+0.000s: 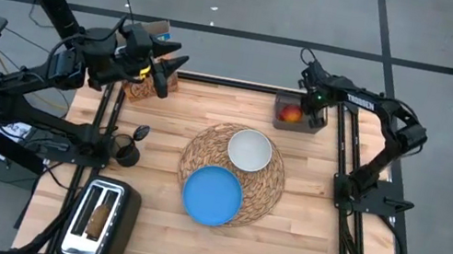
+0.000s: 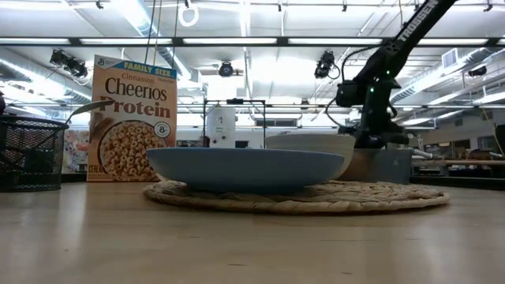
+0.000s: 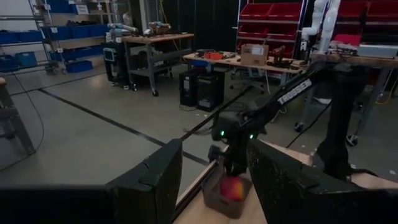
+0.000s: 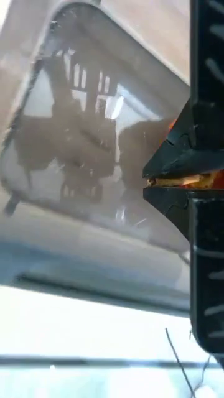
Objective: Arrange a breakfast setting
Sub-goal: Put the apple on the brown placemat
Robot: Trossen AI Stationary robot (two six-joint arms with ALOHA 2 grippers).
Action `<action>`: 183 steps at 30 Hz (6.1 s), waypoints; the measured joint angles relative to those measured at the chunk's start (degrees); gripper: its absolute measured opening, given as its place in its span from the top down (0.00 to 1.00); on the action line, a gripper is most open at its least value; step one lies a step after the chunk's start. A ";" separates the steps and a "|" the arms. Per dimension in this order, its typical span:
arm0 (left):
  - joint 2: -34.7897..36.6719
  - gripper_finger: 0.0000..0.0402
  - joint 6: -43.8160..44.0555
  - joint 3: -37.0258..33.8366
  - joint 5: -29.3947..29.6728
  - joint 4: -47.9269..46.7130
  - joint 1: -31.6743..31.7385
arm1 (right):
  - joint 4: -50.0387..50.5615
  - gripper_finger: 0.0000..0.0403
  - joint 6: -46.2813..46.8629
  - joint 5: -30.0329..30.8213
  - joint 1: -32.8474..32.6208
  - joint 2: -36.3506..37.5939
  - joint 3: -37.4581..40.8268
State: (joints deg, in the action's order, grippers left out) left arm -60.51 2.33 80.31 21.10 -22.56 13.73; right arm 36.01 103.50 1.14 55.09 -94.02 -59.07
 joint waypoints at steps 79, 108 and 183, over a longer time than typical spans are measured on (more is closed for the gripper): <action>8.61 0.27 17.04 -13.49 -13.36 4.98 -23.05 | -75.39 0.95 -86.55 7.64 -49.57 -20.23 -0.11; 7.71 0.27 23.87 -13.46 -9.56 -12.60 -23.71 | -42.02 0.55 -101.84 3.25 -51.12 -1.53 -3.22; -41.11 0.50 -25.80 -10.40 -17.55 -1.20 -7.45 | 9.09 0.47 -70.64 26.27 -76.37 24.81 -5.43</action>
State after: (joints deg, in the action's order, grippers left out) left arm -101.62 -23.47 69.91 3.55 -23.76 6.28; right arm 45.10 32.86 27.42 -21.28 -69.21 -64.50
